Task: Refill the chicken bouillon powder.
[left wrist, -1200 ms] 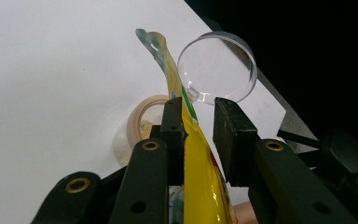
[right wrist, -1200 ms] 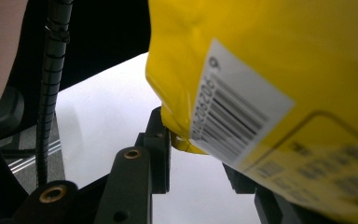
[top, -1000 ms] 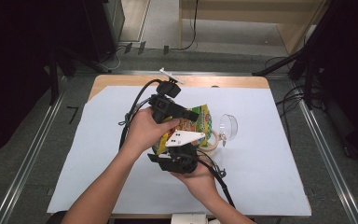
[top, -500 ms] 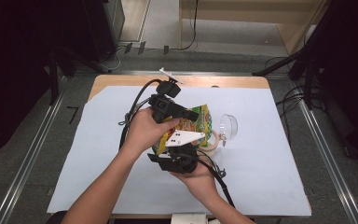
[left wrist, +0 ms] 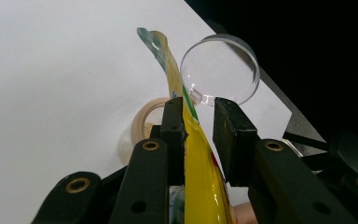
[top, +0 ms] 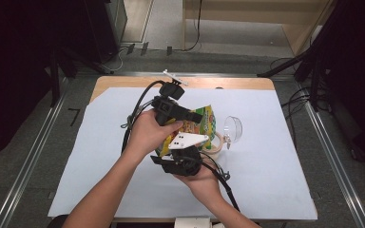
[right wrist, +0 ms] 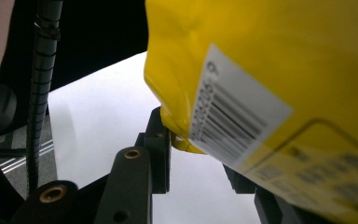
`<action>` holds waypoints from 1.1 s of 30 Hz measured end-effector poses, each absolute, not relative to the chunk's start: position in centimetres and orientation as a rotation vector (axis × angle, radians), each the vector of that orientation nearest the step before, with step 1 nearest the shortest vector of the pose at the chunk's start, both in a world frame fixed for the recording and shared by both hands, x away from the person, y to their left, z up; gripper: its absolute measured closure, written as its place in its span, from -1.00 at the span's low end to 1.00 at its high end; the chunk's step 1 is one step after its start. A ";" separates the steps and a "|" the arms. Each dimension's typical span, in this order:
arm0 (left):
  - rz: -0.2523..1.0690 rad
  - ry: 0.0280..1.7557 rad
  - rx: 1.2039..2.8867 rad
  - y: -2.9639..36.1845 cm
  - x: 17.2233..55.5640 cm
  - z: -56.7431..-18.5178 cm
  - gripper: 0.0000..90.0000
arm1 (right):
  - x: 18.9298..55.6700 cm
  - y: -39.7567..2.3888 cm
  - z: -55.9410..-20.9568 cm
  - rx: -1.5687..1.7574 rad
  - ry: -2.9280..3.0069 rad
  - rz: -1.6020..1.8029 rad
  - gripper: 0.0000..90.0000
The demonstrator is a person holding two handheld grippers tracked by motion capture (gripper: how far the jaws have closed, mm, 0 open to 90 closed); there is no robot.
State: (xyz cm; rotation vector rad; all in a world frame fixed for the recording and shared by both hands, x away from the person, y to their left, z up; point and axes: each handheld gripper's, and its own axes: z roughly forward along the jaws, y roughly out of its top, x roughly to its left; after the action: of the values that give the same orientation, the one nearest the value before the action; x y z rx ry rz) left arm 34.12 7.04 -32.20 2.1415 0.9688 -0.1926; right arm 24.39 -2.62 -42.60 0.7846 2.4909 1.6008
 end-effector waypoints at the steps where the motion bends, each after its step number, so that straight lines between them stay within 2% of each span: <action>1: -0.190 0.970 2.140 7.0 34.1 -32.2 0.66 | 24.4 -2.6 -42.6 0.781 2.490 1.598 0.50; 7: -0.161 0.973 2.130 7.1 34.0 -32.0 0.67 | 24.5 -2.7 -42.5 0.774 2.483 1.590 0.49; 33: -0.207 0.996 2.130 7.4 34.2 -32.3 0.67 | 24.1 -2.3 -42.4 0.816 2.498 1.595 0.50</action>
State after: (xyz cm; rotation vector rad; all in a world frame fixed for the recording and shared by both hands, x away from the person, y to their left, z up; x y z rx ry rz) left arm 34.19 7.36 -32.33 2.1295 0.9961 -0.2074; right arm 24.07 -2.32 -42.36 0.8162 2.4982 1.5950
